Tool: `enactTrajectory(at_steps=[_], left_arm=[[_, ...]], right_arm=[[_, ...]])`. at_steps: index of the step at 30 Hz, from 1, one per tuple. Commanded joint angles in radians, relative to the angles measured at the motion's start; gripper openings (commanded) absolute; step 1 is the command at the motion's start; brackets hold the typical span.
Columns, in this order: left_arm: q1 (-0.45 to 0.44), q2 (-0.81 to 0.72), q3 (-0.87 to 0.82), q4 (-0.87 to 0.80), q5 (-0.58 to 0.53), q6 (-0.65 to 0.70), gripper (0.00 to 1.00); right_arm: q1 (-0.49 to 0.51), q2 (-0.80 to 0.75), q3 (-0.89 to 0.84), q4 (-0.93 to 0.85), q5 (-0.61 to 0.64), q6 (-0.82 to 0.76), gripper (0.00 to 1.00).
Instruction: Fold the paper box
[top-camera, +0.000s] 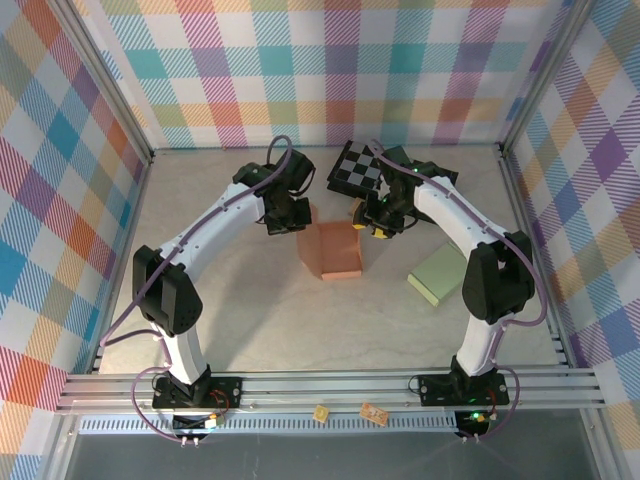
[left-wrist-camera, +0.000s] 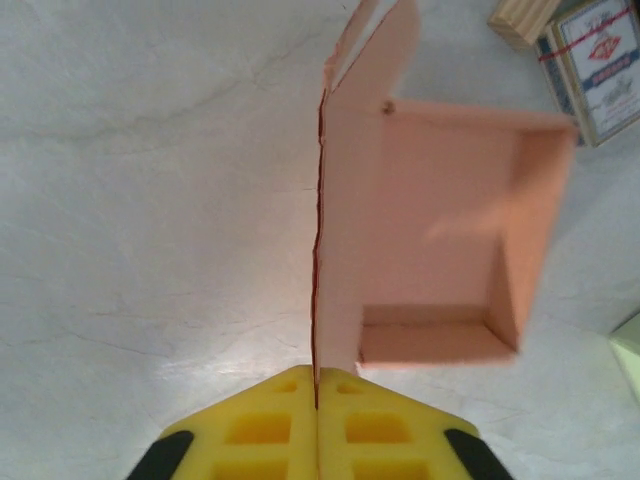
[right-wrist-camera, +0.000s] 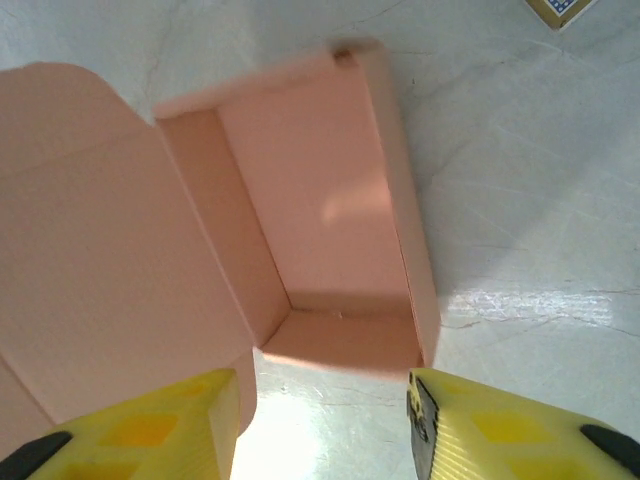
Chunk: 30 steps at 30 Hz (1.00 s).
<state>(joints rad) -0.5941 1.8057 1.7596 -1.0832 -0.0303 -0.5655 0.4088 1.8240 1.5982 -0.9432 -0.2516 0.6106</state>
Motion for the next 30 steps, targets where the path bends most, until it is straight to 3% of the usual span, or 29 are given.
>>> enactTrajectory(at_steps=[1, 8, 12, 20, 30], left_arm=[[-0.010, 0.010, 0.042, -0.049, -0.029, 0.092, 0.01], [-0.010, 0.071, 0.168, -0.108, -0.042, 0.196, 0.00], [-0.010, 0.133, 0.311, -0.159, 0.048, 0.396, 0.00], [-0.011, 0.303, 0.609, -0.306, 0.056, 0.766, 0.00], [-0.014, 0.202, 0.432, -0.221, 0.106, 1.089, 0.00]], right_arm=[[0.004, -0.034, -0.006, -0.004, -0.001, 0.001, 0.47], [0.003, -0.051, -0.002, -0.005, -0.006, -0.010, 0.43], [0.002, -0.080, -0.010, -0.002, 0.025, -0.039, 0.44], [-0.020, -0.171, -0.106, -0.008, 0.113, -0.073, 0.46], [-0.031, -0.244, -0.232, -0.029, 0.124, -0.065, 0.46]])
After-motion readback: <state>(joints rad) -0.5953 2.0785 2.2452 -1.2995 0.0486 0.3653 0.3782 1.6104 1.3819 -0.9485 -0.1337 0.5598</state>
